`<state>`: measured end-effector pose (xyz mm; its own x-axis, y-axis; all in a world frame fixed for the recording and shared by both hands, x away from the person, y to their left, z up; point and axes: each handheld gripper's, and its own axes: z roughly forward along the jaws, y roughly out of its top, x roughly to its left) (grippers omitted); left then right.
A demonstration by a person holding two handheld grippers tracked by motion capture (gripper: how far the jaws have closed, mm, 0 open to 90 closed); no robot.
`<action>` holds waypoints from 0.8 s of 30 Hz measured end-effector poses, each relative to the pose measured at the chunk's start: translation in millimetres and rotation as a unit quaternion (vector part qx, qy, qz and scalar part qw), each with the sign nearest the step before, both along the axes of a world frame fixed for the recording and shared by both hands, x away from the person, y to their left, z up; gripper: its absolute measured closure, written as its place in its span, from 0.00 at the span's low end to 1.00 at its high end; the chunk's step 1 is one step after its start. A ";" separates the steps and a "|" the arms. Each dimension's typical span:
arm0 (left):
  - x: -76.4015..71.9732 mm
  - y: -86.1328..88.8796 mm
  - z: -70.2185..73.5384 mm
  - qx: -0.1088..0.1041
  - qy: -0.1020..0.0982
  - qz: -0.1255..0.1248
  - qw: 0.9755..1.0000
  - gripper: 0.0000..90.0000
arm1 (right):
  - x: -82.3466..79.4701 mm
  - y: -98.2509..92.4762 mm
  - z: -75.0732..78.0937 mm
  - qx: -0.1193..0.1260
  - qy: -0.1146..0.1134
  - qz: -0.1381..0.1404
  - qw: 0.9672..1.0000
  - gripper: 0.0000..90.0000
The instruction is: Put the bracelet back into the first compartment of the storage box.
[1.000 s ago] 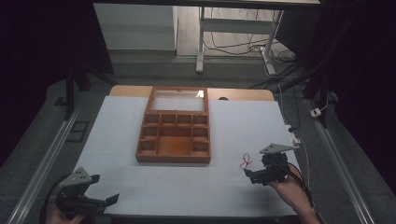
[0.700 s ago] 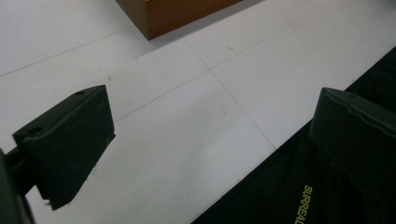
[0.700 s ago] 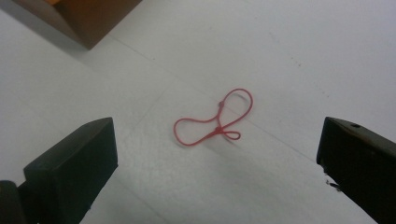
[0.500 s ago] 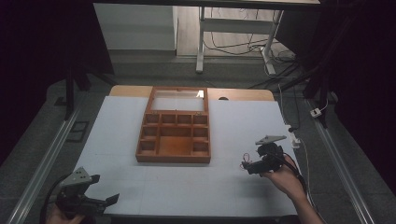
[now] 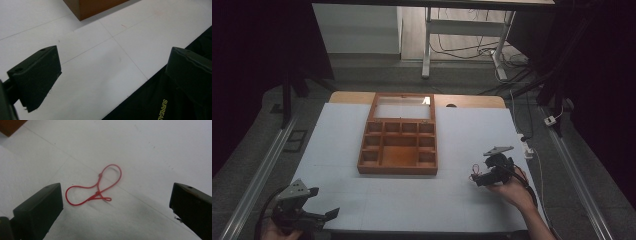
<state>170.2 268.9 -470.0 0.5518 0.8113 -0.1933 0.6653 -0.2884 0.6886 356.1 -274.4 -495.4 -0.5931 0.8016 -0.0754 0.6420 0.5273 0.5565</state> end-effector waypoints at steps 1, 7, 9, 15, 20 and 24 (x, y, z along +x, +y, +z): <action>-0.1 0.1 0.0 0.000 0.000 0.000 1.000 0.00 | -0.4 0.2 -0.9 -0.006 0.002 0.003 1.000 0.00; -0.4 0.2 0.2 0.001 0.000 0.000 1.000 0.00 | -2.0 2.2 -3.7 -0.003 0.013 0.017 1.000 0.09; -0.4 0.0 0.2 0.001 0.000 0.000 1.000 0.00 | -2.9 3.9 -6.0 -0.011 0.021 0.027 0.999 0.16; -0.8 -0.1 0.2 0.001 -0.001 0.000 1.000 0.00 | -3.6 5.1 -3.7 -0.008 0.028 0.046 0.999 0.50; -0.9 -0.4 0.1 0.002 -0.002 0.000 1.000 0.00 | -3.1 4.7 -1.1 -0.010 0.032 0.054 0.998 0.78; -1.1 -0.6 0.2 0.003 -0.002 0.000 1.000 0.00 | -2.7 2.8 1.4 -0.010 0.028 0.065 0.997 0.98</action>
<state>169.2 268.3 -469.8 0.5521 0.8128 -0.1859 0.6628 -0.2925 0.6893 353.4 -271.6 -494.0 -0.6957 0.7162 -0.0550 0.5972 0.6193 0.5098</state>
